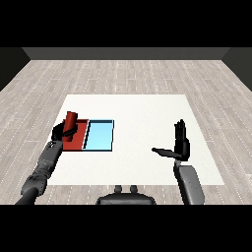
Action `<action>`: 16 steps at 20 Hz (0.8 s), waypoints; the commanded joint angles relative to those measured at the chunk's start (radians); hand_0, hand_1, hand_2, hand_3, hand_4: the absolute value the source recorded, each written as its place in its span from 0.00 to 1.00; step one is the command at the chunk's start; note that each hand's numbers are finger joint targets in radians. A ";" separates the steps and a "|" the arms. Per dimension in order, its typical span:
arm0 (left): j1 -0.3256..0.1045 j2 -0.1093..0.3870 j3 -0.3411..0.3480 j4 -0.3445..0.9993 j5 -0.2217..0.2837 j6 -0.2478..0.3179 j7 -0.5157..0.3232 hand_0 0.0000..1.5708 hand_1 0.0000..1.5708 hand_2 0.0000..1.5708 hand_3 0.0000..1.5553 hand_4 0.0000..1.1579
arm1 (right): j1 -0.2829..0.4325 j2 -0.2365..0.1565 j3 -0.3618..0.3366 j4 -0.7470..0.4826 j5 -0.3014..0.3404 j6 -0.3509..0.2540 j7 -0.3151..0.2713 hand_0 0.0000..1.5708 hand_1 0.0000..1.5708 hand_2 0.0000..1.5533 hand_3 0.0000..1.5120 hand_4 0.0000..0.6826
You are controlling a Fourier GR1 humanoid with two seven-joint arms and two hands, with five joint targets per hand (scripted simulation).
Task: Pick the red can and put it in the red box
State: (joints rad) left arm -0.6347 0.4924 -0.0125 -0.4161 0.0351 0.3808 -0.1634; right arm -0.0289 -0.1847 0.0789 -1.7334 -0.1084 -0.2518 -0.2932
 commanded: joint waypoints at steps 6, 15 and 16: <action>-0.083 -0.080 0.046 0.267 -0.010 -0.018 -0.074 0.86 0.86 0.87 0.82 0.81 | -0.050 0.015 -0.004 0.126 0.055 -0.021 -0.043 0.00 0.00 0.00 0.00 0.00; -0.157 0.029 -0.074 0.374 -0.153 -0.127 0.056 0.00 0.00 0.00 0.00 0.00 | -0.083 -0.005 -0.048 0.121 0.003 0.031 -0.037 0.00 0.00 0.00 0.00 0.00; -0.126 0.034 -0.045 0.367 -0.127 -0.104 0.017 0.00 0.00 0.00 0.00 0.00 | 0.006 0.021 -0.014 0.067 0.017 0.024 -0.074 0.00 0.00 0.00 0.00 0.00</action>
State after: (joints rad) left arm -0.7546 0.4907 -0.0666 -0.0740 -0.0889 0.2625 -0.1530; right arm -0.0750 -0.1835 0.0499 -1.6258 -0.0845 -0.2366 -0.3439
